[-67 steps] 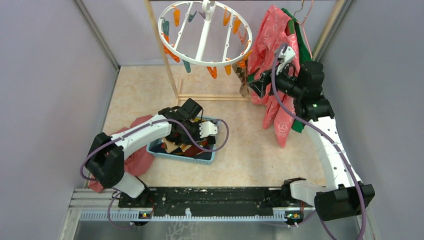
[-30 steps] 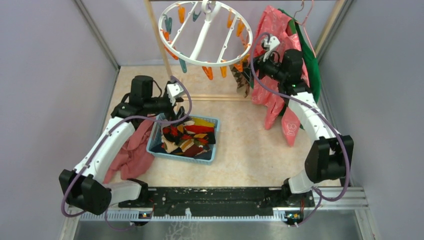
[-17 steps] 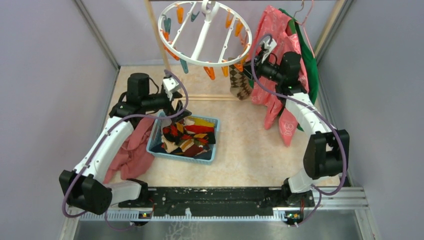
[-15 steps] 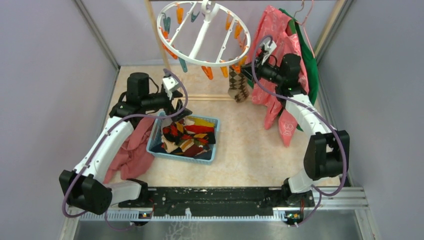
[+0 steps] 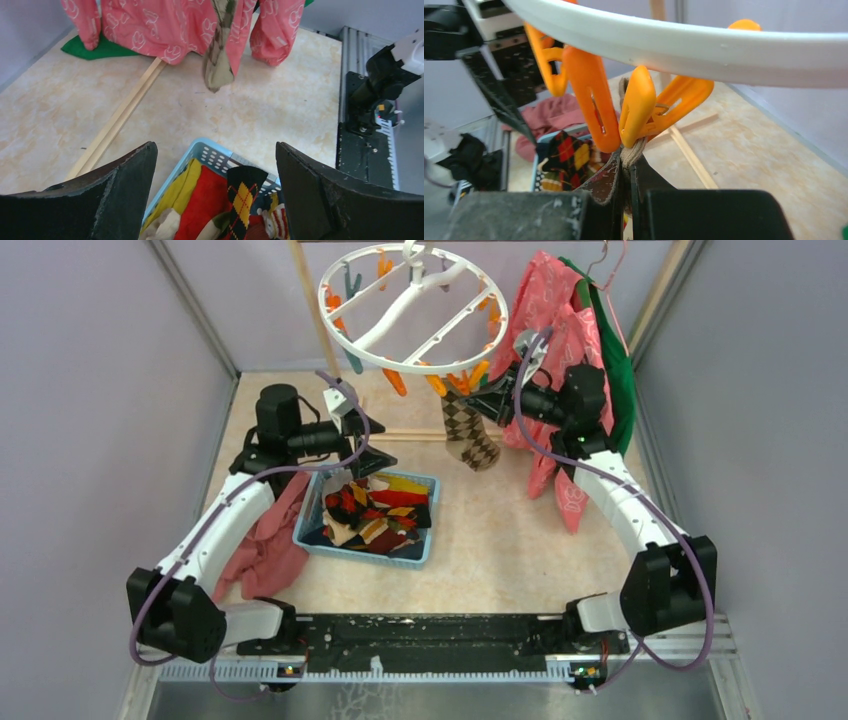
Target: Remove the socks clipped to the hanger
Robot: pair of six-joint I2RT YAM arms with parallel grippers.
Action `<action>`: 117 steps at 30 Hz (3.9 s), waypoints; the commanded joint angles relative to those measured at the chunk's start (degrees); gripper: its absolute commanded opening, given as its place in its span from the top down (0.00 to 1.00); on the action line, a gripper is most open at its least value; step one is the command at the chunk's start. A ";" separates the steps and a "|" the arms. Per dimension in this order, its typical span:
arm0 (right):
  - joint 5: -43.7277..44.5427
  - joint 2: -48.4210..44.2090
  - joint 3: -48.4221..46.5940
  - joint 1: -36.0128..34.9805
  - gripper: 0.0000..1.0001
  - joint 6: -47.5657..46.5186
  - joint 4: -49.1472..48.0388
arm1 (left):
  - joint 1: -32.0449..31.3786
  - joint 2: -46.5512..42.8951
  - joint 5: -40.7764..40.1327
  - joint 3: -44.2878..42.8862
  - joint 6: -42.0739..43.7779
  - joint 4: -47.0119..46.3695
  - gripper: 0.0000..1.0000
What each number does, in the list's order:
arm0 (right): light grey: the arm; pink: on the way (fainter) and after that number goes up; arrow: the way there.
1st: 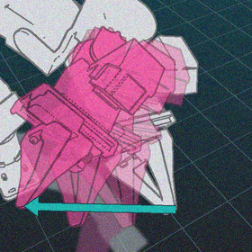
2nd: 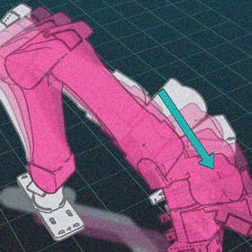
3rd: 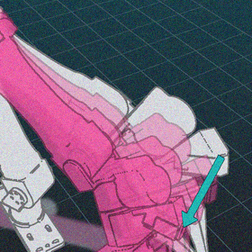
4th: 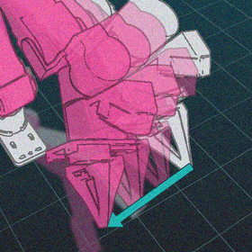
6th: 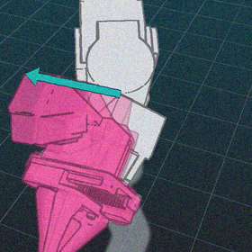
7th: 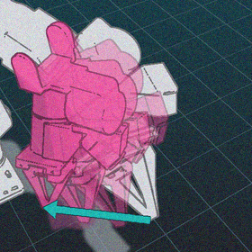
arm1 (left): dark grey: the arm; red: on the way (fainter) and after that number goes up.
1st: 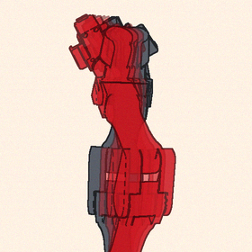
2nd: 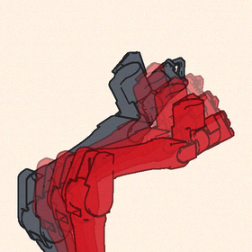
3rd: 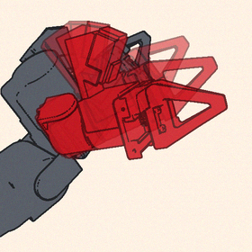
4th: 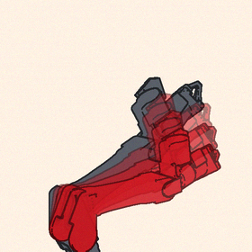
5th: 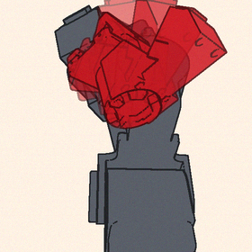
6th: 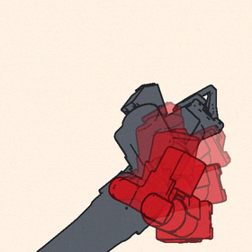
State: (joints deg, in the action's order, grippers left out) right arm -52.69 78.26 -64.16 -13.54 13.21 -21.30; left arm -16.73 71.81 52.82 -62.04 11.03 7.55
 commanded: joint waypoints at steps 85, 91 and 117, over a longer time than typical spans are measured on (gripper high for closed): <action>4.06 1.65 -13.80 -5.27 0.82 17.47 0.21 | -15.95 9.80 4.67 -2.51 -17.14 -27.77 1.00; 4.37 0.99 -12.94 -4.63 1.00 17.91 -0.30 | -15.88 9.25 4.73 -2.26 -14.55 -25.65 1.00; 3.30 -2.00 -8.72 -2.98 0.90 12.69 2.53 | -15.88 -4.44 -16.71 -17.94 44.06 48.93 1.00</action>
State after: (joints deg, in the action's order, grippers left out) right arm -48.71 79.42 -73.36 -17.06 28.10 -18.09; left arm -32.42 69.14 44.42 -78.72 48.62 46.11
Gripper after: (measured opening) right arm 0.196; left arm 0.022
